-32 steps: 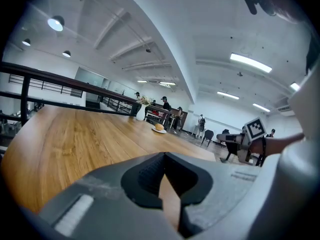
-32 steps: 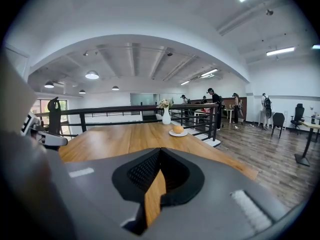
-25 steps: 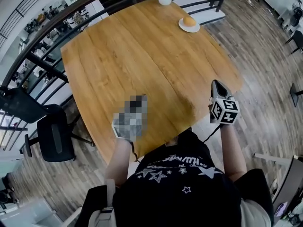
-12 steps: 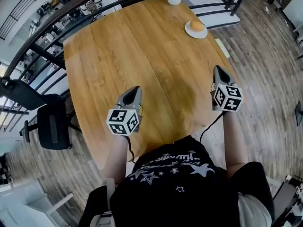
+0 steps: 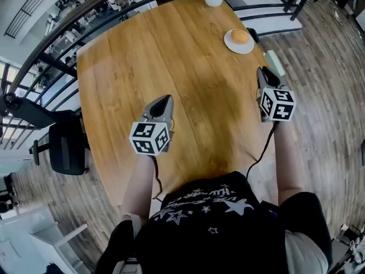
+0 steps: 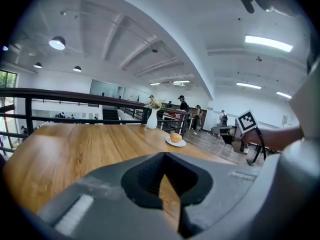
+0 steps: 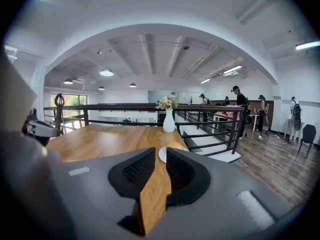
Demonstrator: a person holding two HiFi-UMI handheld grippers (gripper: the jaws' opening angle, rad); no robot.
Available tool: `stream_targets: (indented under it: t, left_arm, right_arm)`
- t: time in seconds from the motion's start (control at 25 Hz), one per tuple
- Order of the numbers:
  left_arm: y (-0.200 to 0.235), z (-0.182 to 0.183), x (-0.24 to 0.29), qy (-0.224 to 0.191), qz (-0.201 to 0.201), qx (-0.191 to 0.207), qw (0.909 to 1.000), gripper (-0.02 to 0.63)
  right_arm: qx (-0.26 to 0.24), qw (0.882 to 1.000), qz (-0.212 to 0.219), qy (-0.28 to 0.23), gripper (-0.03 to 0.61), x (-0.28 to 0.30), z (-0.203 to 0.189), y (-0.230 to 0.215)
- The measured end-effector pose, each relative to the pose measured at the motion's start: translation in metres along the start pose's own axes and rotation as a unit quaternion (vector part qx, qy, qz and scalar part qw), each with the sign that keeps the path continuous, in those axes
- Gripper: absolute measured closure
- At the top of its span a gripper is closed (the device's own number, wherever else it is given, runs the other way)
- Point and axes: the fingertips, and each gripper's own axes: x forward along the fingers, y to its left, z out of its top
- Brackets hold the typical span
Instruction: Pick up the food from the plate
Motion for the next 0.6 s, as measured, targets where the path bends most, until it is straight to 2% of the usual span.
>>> stream_targets:
  t: [0.12,0.36,0.6]
  left_arm:
    - [0.002,0.002,0.022,0.007,0.011,-0.008,0.9999,0.612]
    - [0.003,0.005,0.062,0.024,0.031,-0.018,0.9991,0.612]
    - [-0.003,0.018,0.099,0.041,0.034,-0.015,0.9985,0.612]
  right_arm:
    - [-0.012,1.0,0.018,0.012,0.487,0.027,-0.002,-0.013]
    - [-0.035,0.997,0.057,0.042,0.365,0.079,-0.009,-0.035]
    - [-0.069,0.993,0.078,0.059,0.33,0.126,-0.01,-0.051]
